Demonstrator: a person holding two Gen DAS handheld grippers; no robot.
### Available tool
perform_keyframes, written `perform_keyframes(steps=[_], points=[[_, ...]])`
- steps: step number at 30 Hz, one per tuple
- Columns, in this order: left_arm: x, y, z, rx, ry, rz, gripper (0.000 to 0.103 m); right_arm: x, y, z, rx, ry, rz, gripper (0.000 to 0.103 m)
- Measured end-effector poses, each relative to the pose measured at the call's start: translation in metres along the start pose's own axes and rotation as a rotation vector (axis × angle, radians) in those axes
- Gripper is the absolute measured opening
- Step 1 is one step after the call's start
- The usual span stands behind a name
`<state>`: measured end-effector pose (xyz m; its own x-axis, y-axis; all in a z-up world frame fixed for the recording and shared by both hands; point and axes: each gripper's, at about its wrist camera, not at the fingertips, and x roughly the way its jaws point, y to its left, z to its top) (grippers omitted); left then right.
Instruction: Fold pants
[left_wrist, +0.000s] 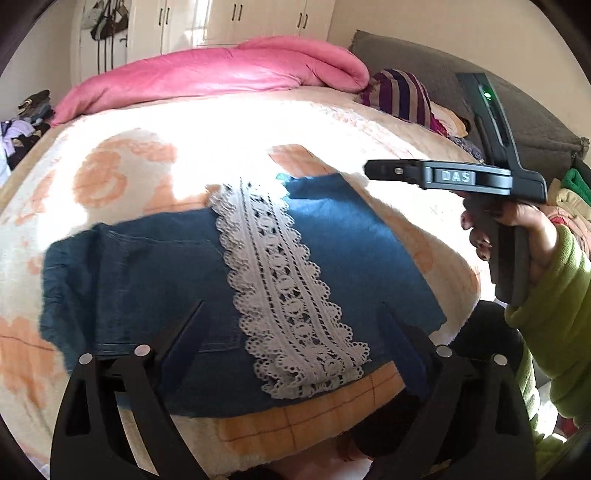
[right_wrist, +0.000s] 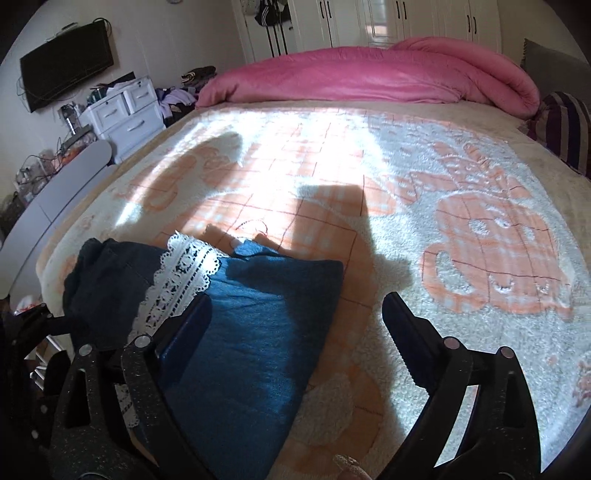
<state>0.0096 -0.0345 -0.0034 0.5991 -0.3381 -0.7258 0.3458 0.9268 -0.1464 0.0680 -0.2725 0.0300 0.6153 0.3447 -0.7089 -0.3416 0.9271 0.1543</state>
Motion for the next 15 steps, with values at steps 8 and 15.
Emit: perform_keyframes(steps=[8, 15], points=[[-0.023, 0.013, -0.001, -0.04, -0.023, 0.069, 0.098, -0.022, 0.015, 0.011, -0.026, -0.057, -0.015, 0.093], [-0.039, 0.033, -0.007, -0.103, -0.035, 0.115, 0.098, -0.032, 0.036, 0.019, -0.067, -0.079, -0.002, 0.094]])
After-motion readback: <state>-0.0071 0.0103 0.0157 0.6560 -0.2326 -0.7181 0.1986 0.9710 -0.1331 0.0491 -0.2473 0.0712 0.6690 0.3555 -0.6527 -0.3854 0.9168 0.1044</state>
